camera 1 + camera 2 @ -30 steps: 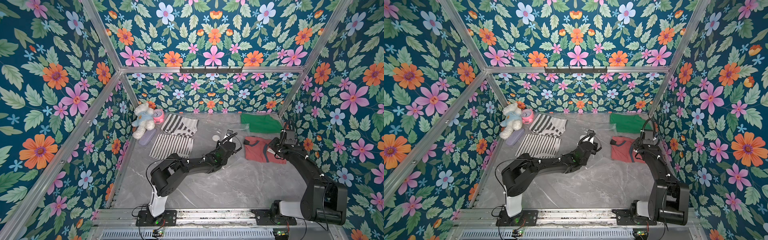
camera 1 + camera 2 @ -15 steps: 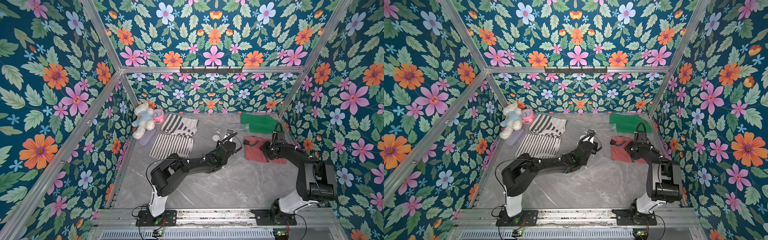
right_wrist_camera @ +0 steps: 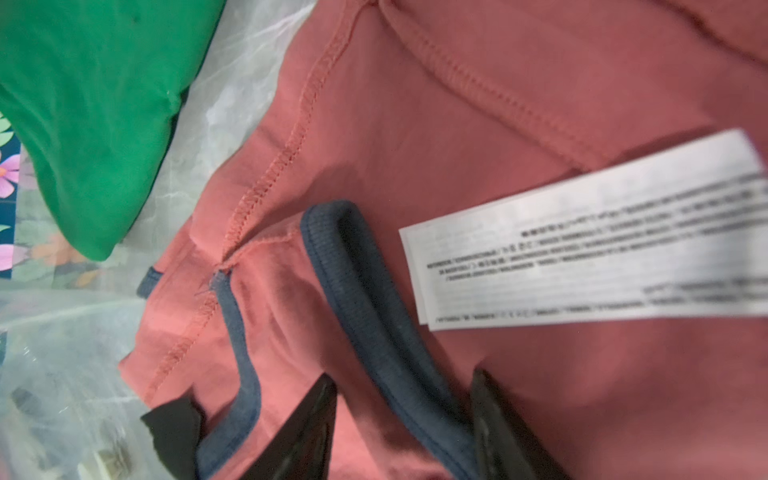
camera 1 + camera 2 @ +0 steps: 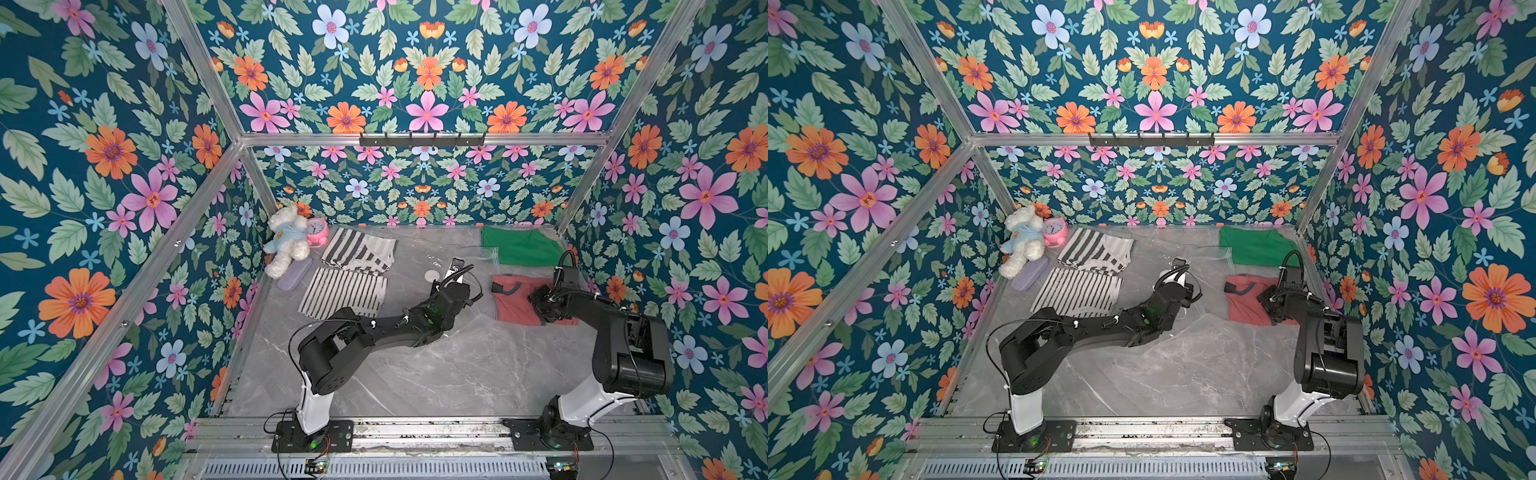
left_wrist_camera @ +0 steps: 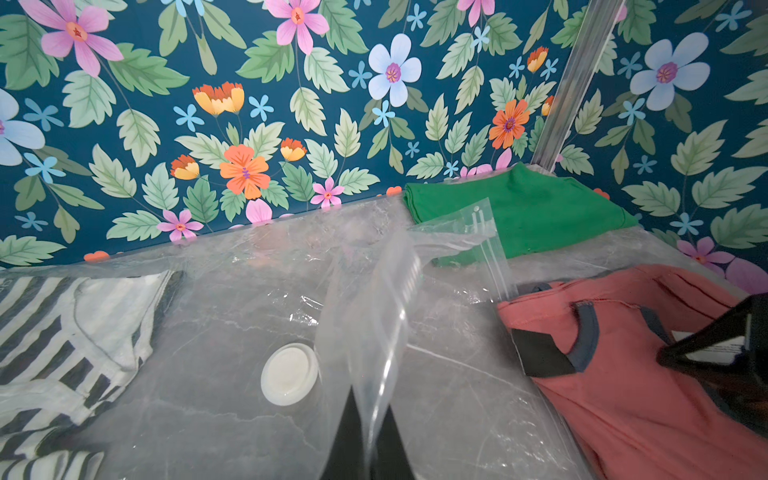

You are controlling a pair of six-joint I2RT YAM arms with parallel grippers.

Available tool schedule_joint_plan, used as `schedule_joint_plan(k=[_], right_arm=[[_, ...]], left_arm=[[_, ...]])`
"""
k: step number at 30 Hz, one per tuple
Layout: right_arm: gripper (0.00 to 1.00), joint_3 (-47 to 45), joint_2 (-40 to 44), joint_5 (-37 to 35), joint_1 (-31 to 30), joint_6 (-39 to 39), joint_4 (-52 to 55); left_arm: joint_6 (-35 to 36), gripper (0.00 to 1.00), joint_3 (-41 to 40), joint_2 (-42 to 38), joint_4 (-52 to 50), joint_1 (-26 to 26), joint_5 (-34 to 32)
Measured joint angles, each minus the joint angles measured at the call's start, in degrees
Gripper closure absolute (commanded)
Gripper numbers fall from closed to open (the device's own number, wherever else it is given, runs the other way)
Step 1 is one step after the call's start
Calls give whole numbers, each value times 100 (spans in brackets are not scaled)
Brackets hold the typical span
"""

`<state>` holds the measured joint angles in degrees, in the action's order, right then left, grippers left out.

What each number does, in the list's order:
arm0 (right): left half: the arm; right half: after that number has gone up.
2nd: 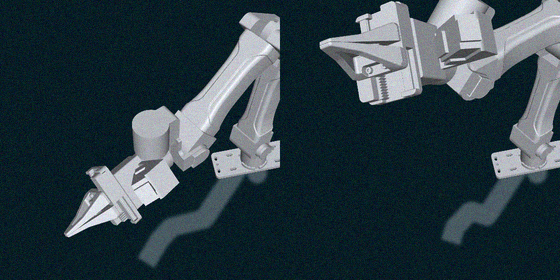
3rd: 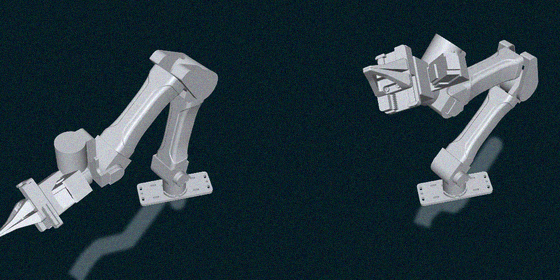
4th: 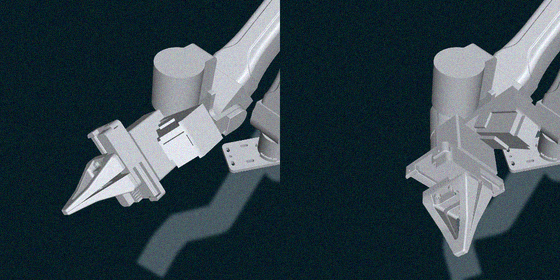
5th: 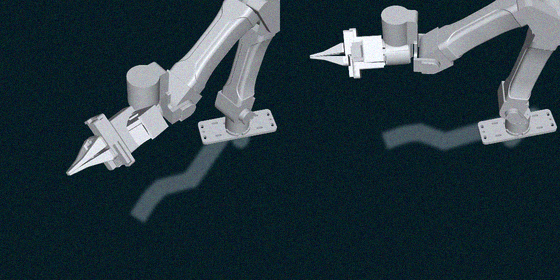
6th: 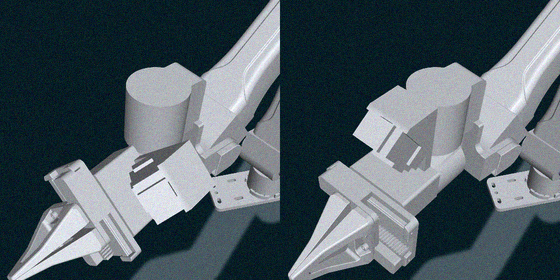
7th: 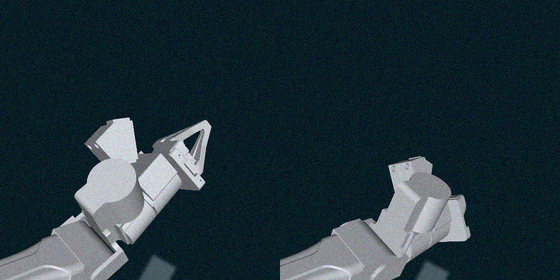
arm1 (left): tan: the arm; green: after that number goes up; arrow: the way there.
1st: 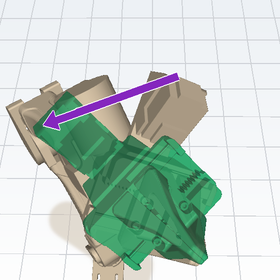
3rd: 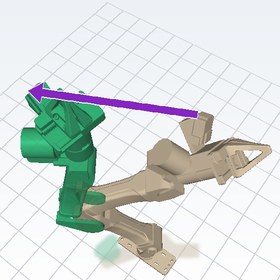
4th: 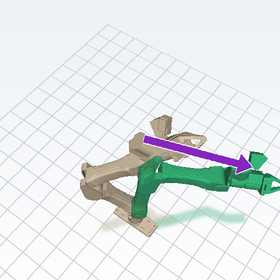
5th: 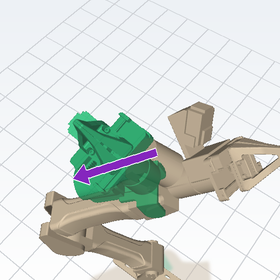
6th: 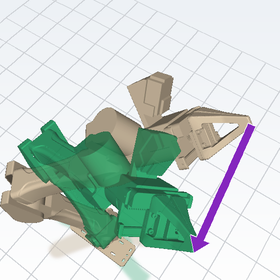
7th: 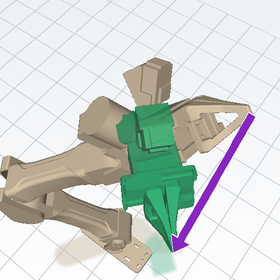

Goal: Take the tank top out of the vacuum bag
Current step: Move the tank top to the center of the board.

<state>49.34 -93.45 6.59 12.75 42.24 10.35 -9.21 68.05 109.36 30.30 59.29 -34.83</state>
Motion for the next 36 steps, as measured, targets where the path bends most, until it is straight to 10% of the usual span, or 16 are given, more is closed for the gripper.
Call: schedule_joint_plan(k=[15,36], right_arm=[[45,-234,879,-153,-144,-48,46],[46,-323,-46,684,264,400,-820]], left_arm=[[57,98,-118,-162,116,2,-125],[407,98,-107,-356,251,2,-553]])
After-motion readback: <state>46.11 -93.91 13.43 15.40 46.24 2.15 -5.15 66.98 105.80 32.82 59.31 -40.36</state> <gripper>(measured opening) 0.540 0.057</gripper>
